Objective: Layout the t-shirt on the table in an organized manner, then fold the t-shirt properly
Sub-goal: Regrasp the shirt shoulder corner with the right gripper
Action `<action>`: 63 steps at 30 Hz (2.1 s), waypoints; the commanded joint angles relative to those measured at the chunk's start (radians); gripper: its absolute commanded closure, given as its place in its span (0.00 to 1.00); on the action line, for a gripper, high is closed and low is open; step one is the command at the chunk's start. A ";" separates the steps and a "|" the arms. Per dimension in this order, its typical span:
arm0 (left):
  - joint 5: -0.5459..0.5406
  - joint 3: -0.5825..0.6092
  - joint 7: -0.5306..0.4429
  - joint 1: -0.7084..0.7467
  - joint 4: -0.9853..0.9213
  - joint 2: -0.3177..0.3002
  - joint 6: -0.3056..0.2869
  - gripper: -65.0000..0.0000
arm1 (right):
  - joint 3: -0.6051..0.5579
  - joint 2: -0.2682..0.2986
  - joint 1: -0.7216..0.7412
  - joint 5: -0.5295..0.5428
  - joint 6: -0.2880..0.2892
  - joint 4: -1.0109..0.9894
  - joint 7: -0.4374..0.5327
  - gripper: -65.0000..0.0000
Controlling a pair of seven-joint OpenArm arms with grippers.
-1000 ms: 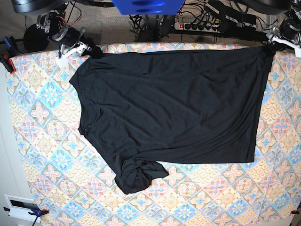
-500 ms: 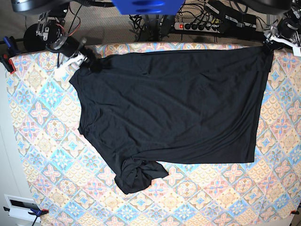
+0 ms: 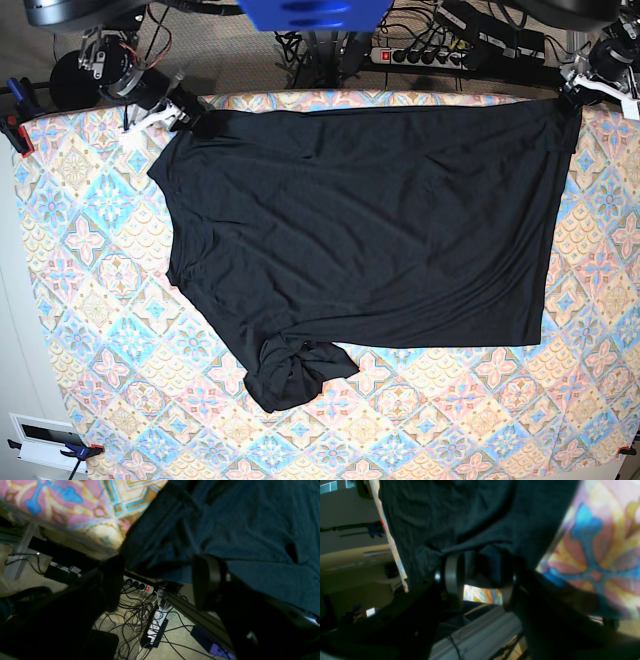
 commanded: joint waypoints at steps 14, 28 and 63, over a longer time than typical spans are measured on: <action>-0.019 -0.006 -0.015 0.004 0.014 -0.020 -0.002 0.37 | 0.147 0.009 0.000 0.107 0.007 0.019 0.002 0.64; -0.019 -0.006 -0.015 0.003 0.014 -0.020 -0.002 0.37 | 0.183 0.010 -0.032 0.070 0.007 0.008 0.008 0.64; -0.020 -0.006 -0.015 0.003 0.014 -0.020 -0.002 0.37 | 0.048 0.004 -0.047 -0.007 0.007 0.010 0.008 0.65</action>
